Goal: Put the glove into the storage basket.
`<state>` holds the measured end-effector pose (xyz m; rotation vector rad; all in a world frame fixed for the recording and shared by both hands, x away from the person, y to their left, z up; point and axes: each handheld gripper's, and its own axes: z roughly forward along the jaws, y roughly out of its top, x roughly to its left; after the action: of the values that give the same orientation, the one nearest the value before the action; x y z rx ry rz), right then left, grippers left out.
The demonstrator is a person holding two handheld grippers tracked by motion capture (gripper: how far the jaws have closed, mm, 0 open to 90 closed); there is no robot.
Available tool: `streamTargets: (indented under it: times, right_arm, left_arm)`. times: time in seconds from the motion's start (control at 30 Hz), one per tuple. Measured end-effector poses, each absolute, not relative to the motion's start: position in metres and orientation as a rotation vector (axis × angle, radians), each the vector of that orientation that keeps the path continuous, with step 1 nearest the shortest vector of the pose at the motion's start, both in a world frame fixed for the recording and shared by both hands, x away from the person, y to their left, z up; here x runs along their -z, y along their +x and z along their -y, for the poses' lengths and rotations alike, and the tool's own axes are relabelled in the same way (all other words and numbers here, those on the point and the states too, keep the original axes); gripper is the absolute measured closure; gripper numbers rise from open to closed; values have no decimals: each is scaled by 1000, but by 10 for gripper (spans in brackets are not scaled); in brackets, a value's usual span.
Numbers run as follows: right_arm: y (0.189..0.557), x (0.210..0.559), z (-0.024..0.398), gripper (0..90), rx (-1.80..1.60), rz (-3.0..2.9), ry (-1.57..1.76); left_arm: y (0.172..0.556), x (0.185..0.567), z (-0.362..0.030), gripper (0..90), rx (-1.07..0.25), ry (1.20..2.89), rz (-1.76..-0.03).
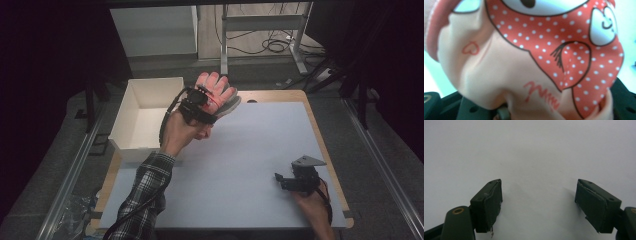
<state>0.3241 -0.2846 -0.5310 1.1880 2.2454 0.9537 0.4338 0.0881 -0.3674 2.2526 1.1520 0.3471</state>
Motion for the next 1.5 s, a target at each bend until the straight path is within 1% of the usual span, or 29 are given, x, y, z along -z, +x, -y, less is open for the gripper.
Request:
streamTargets:
  times: [0.67,0.93,1.17,1.5]
  right_arm:
    - [324,531,285,223,-954,-2245,1188]
    - [324,531,285,222,-953,-2244,1185]
    - [324,531,285,223,-952,-2244,1186]
    - [324,531,285,223,-951,-2244,1186]
  left_arm:
    - [448,358,-173,405,-470,2110,-1408]
    - [449,363,-201,401,-493,2036,-1506]
    - [450,373,-217,397,-512,2007,-1560]
    - [454,401,-225,383,-520,1972,-1615]
